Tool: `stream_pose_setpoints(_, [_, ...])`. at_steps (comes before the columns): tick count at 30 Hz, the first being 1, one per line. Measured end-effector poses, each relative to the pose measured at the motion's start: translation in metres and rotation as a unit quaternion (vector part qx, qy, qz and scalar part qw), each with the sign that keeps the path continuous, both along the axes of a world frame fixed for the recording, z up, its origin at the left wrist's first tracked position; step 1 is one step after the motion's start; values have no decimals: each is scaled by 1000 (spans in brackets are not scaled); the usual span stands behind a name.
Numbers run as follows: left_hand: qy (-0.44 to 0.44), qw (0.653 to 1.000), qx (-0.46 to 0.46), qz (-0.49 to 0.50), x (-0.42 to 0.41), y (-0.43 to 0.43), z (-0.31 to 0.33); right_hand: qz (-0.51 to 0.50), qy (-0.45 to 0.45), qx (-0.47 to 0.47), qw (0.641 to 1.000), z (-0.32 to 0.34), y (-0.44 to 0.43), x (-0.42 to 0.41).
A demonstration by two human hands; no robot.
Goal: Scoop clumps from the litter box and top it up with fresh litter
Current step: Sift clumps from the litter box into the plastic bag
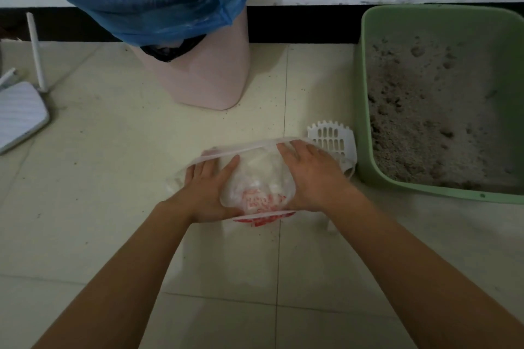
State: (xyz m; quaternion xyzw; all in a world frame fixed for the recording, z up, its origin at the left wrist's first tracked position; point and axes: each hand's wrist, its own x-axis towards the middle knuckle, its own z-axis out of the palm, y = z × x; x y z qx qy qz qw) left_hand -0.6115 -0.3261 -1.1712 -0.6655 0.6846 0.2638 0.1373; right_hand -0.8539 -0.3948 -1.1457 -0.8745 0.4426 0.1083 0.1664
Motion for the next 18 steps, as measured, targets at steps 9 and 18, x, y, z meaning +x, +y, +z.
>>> stream_pose_setpoints(9, [78, 994, -27, 71, -2, -5, -20, 23, 34, 88, 995, -10, -23, 4])
stream_pose_setpoints(18, [7, 969, -204, 137, -19, -4, -9, -70, -217, 25, 973, -1, 3, -29])
